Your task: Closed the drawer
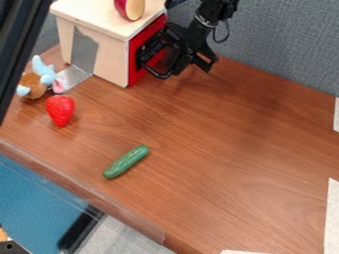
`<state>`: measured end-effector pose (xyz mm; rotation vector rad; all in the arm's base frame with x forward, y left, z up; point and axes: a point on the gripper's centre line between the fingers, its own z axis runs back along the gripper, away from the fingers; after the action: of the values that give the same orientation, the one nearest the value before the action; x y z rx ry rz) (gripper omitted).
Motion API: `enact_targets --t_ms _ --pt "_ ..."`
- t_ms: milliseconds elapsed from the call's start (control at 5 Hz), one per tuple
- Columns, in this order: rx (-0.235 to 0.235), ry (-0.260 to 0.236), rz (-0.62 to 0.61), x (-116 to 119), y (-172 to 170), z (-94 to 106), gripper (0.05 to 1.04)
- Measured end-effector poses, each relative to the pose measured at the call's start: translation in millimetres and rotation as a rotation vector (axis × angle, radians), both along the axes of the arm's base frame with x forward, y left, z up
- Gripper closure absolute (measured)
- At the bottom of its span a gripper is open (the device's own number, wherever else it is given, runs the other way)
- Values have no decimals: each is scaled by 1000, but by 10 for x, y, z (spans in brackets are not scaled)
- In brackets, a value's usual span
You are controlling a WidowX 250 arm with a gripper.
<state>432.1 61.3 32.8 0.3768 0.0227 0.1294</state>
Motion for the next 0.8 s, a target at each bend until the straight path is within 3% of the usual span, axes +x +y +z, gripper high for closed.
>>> enact_targets --t_ms 200,400,600,800 --pt "-67 -21 -32 17 -52 35 788" --pt "-108 -62 -136 112 -350 136 506" --pt "-144 -147 -249 210 -768 418 215" --pt "-176 -222 -294 246 -909 684 70"
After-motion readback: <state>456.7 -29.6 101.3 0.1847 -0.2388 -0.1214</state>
